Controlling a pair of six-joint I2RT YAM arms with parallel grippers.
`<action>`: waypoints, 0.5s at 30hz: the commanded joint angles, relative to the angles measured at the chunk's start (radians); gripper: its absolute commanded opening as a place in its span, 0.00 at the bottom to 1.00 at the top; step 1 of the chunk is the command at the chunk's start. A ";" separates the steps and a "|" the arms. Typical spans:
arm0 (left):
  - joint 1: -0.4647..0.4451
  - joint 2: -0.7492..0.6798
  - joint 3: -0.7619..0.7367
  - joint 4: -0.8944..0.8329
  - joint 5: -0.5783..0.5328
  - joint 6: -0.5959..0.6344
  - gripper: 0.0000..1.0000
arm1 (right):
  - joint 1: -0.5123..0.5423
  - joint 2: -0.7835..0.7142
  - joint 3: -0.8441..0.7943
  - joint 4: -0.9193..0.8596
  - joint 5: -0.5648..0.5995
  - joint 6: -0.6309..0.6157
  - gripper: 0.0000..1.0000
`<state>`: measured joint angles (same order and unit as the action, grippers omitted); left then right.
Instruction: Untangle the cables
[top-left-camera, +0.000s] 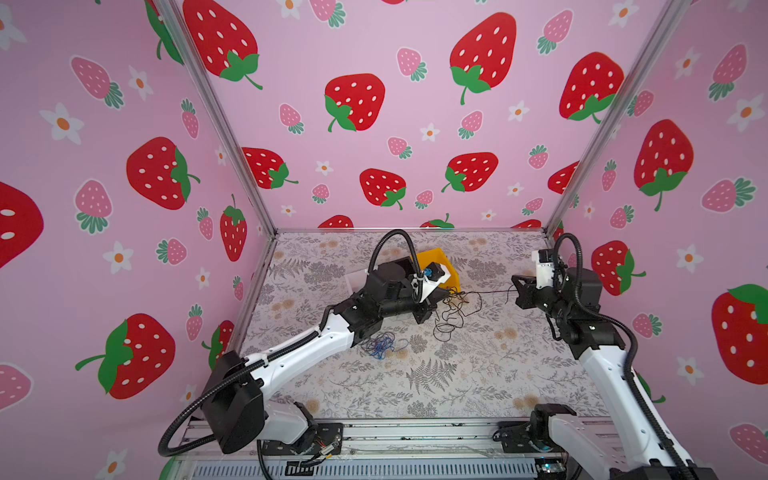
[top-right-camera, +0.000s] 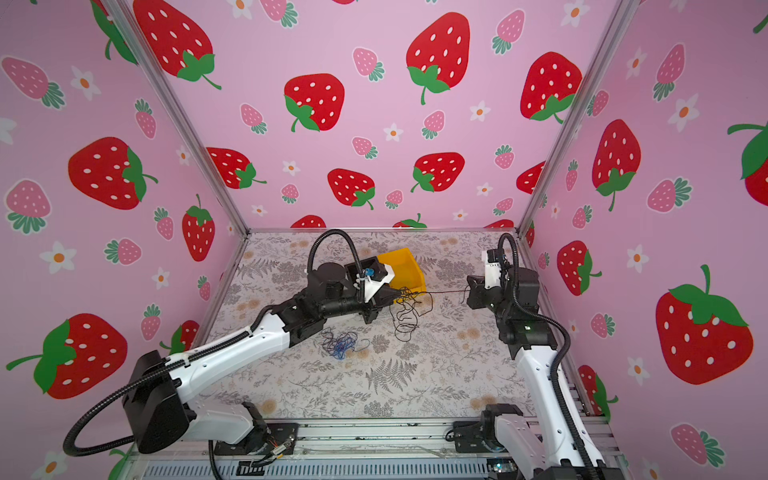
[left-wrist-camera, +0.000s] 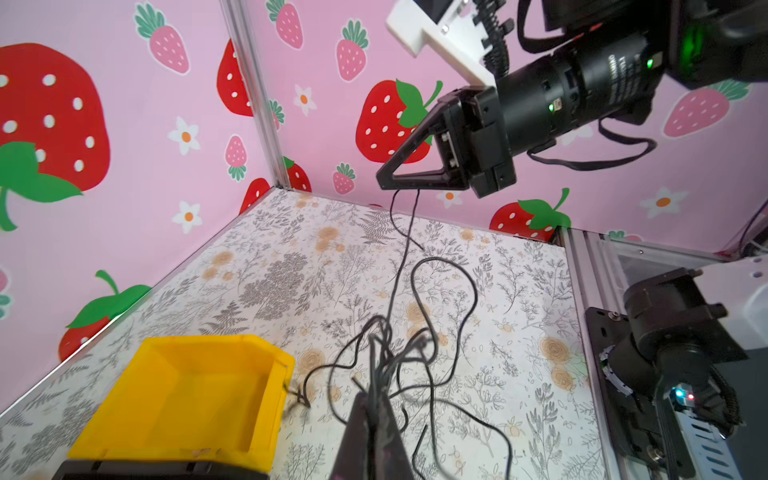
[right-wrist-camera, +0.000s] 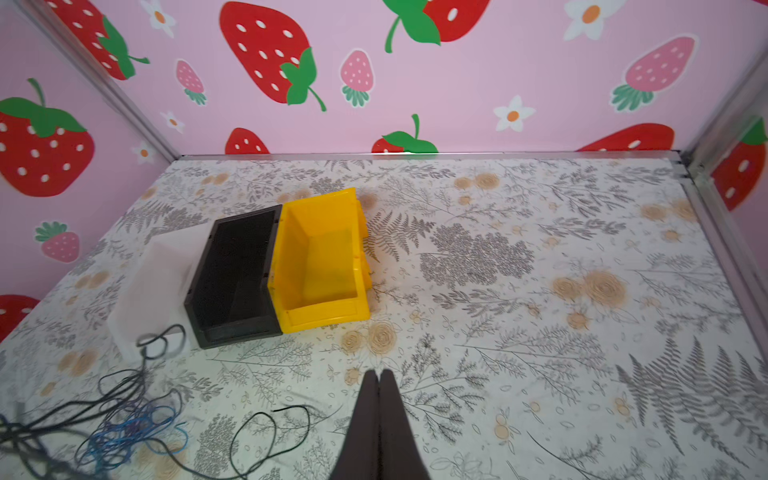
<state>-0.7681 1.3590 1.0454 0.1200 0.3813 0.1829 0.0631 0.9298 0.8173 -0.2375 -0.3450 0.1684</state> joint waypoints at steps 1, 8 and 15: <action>0.031 -0.052 -0.043 -0.088 -0.017 0.032 0.00 | -0.045 -0.014 -0.006 -0.002 0.052 -0.004 0.00; 0.086 -0.138 -0.087 -0.162 -0.021 0.052 0.00 | -0.079 0.008 0.010 -0.045 0.133 -0.031 0.00; 0.143 -0.197 -0.113 -0.213 -0.004 0.058 0.00 | -0.118 0.041 0.001 -0.071 0.211 -0.055 0.00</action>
<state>-0.6411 1.1843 0.9386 -0.0532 0.3668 0.2134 -0.0395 0.9657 0.8124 -0.2817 -0.1925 0.1425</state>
